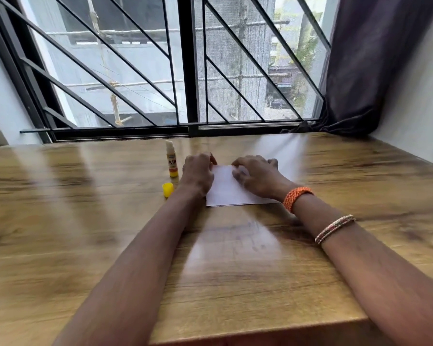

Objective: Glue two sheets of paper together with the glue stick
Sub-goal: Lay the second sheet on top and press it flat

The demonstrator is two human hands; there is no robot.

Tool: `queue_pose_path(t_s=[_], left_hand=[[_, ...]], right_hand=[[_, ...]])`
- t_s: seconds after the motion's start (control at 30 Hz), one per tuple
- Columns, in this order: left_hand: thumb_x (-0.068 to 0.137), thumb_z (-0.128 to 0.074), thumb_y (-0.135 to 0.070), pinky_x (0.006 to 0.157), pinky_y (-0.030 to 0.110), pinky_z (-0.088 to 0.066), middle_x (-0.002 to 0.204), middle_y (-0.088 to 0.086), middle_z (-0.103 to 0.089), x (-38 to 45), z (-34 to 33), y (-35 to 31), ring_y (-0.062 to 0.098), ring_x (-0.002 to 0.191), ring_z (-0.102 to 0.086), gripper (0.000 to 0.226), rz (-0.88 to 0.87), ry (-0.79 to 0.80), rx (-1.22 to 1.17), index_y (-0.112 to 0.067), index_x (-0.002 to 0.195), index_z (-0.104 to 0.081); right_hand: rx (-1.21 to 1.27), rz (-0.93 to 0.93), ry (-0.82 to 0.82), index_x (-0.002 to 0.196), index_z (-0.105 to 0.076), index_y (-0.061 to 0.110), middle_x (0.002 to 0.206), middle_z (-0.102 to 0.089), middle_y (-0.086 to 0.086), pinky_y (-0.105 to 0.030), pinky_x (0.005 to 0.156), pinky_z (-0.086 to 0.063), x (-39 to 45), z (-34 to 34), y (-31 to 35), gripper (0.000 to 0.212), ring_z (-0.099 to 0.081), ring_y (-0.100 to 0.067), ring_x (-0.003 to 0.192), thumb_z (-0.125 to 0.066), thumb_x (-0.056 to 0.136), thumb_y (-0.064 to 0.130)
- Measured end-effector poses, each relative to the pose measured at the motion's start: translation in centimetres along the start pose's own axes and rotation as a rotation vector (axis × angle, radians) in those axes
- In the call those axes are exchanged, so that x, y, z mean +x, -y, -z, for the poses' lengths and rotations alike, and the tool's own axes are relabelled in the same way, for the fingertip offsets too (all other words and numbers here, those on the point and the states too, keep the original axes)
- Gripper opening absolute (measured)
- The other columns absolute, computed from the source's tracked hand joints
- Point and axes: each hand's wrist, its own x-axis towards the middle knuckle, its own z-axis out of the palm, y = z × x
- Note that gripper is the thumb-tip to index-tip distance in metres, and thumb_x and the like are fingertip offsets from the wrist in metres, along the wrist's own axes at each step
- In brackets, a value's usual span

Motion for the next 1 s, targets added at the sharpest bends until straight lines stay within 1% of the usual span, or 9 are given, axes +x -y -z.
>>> queue_pose_path(t_s=[0.17,0.27,0.37,0.47,0.6,0.7,0.77,0.87,1.0], left_hand=[[0.086,-0.036,0.003,0.082,0.041,-0.042,0.106,0.025,-0.053,-0.6,1.2,-0.6,0.039,0.1,-0.052,0.024,-0.102,-0.109,-0.027,0.002,0.093,-0.059],[0.088,-0.037,-0.003,0.078,0.043,-0.047,0.103,0.024,-0.061,-1.2,1.9,-0.8,0.04,0.096,-0.057,0.022,-0.078,-0.123,-0.077,-0.002,0.093,-0.058],[0.089,-0.042,-0.005,0.074,0.032,-0.041,0.098,0.022,-0.069,-1.8,2.5,-1.9,0.037,0.094,-0.061,0.023,-0.015,-0.19,-0.213,-0.003,0.093,-0.064],[0.087,-0.049,-0.006,0.057,0.019,-0.031,0.081,0.012,-0.069,-2.8,2.6,-3.6,0.02,0.065,-0.059,0.02,0.007,-0.235,-0.362,-0.006,0.093,-0.068],[0.08,-0.051,-0.004,0.044,0.022,-0.039,0.062,0.01,-0.061,-4.4,1.7,-5.8,0.015,0.044,-0.05,0.021,-0.026,-0.075,-0.501,-0.008,0.099,-0.061],[0.076,-0.053,-0.007,0.048,0.023,-0.041,0.061,0.007,-0.065,-6.1,0.5,-7.8,0.021,0.054,-0.058,0.024,-0.139,0.062,-0.407,-0.011,0.098,-0.06],[0.079,-0.053,-0.015,0.062,0.031,-0.049,0.077,0.007,-0.07,-7.0,-0.6,-8.8,0.028,0.075,-0.065,0.024,-0.203,0.092,-0.247,-0.017,0.102,-0.058],[0.083,-0.052,-0.024,0.074,0.035,-0.045,0.104,0.008,-0.068,-7.6,-1.7,-9.5,0.031,0.096,-0.062,0.025,-0.224,0.106,0.007,-0.023,0.108,-0.055],[0.086,-0.048,-0.031,0.073,0.034,-0.041,0.104,0.012,-0.067,-7.9,-1.4,-9.5,0.034,0.097,-0.06,0.023,-0.183,0.121,0.038,-0.019,0.1,-0.06]], right_hand=[[0.02,0.08,-0.208,0.097,-0.066,0.017,0.101,-0.068,-0.004,-0.033,0.067,-0.007,-0.2,0.9,0.9,0.026,-0.059,-0.024,0.1,-0.045,0.096,0.032],[0.053,0.093,-0.323,0.085,-0.066,0.018,0.088,-0.067,0.0,-0.032,0.069,-0.009,-0.8,2.5,1.4,0.021,-0.059,-0.022,0.094,-0.048,0.094,0.024],[0.135,0.118,-0.353,0.073,-0.058,0.024,0.067,-0.054,0.011,-0.032,0.079,-0.02,-1.8,4.7,1.8,0.021,-0.062,-0.025,0.088,-0.05,0.089,0.013],[0.1,0.091,-0.354,0.074,-0.058,0.02,0.072,-0.056,0.011,-0.032,0.077,-0.018,-2.6,6.7,1.5,0.021,-0.061,-0.024,0.091,-0.046,0.084,0.006],[-0.058,-0.003,-0.226,0.068,-0.052,0.022,0.081,-0.062,0.003,-0.032,0.066,-0.008,-4.7,8.5,-1.1,0.022,-0.058,-0.024,0.093,-0.046,0.084,0.009],[-0.119,-0.093,-0.084,0.073,-0.054,0.025,0.082,-0.058,0.005,-0.034,0.076,-0.014,-7.4,9.0,-3.5,0.021,-0.053,-0.021,0.094,-0.046,0.089,0.014],[-0.123,-0.137,0.011,0.078,-0.055,0.026,0.087,-0.058,0.002,-0.038,0.085,-0.019,-8.9,8.7,-4.5,0.019,-0.053,-0.022,0.098,-0.044,0.091,0.016],[-0.172,-0.18,0.074,0.089,-0.062,0.021,0.102,-0.063,-0.005,-0.042,0.094,-0.021,-10.2,8.0,-5.2,0.018,-0.052,-0.024,0.107,-0.045,0.093,0.022],[-0.197,-0.171,0.109,0.093,-0.067,0.02,0.097,-0.062,0.004,-0.041,0.091,-0.019,-9.4,7.9,-4.3,0.015,-0.05,-0.016,0.102,-0.056,0.087,0.028]])
